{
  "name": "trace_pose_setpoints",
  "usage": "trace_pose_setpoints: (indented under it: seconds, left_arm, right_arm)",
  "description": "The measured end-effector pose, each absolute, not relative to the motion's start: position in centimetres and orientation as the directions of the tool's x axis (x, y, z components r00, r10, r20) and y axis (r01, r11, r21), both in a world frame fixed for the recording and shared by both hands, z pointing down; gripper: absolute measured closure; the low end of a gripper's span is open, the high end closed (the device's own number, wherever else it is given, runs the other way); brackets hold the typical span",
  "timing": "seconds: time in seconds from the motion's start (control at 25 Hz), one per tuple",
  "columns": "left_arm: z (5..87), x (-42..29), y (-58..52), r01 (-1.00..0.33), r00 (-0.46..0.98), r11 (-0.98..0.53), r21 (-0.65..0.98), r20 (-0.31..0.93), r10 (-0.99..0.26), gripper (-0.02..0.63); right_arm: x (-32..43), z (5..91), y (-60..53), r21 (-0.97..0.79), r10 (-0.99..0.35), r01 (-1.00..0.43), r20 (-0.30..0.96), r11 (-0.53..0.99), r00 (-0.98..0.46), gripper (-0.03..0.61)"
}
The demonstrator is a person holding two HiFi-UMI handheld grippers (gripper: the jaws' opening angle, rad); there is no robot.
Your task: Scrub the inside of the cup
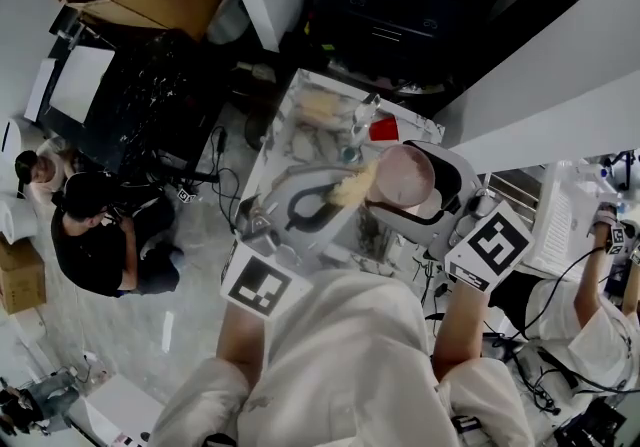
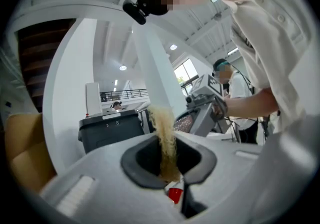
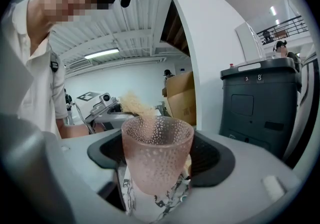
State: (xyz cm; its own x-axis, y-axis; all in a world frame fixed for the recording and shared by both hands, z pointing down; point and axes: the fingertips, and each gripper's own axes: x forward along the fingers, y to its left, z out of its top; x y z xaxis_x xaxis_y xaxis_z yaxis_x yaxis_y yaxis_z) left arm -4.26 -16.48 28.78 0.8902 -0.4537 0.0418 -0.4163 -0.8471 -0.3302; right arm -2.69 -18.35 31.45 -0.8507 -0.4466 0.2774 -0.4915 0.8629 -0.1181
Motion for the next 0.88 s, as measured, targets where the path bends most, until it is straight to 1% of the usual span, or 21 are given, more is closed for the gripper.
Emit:
trace_pose_setpoints:
  seconds: [0.24, 0.4, 0.6, 0.76, 0.88]
  left_arm:
    - [31.0, -3.8, -15.9, -0.411, 0.890, -0.864, -0.292, 0.076, -0.450, 0.586]
    - [32.2, -3.6, -15.5, -0.408, 0.892, -0.875, -0.262, 0.093, -0.443, 0.586]
    - [34.2, -3.3, -15.0, -0.389, 0.891, -0.890, -0.236, 0.147, -0.429, 0.586]
    - [34.5, -3.9, -15.5, -0.428, 0.873, -0.878, -0.214, 0.156, -0.463, 0.586]
    - [33.7, -4.4, -16.2, -0.455, 0.856, -0.859, -0.235, 0.150, -0.494, 0.586]
  right_arm:
    - [-2.3, 29.8, -19.0, -0.146, -0.477, -0.510, 0.210, 0.848, -0.853, 0.198]
    - [-2.2, 29.6, -19.2, -0.133, -0.497, -0.528, 0.207, 0.839, -0.843, 0.198]
    - [-1.8, 30.0, -19.7, -0.130, -0.537, -0.565, 0.199, 0.815, -0.820, 0.198]
    - [-1.3, 30.8, -20.0, -0.114, -0.576, -0.602, 0.200, 0.790, -0.793, 0.198]
    - [-1.1, 31.8, -20.1, -0.090, -0.598, -0.627, 0.223, 0.774, -0.770, 0.198]
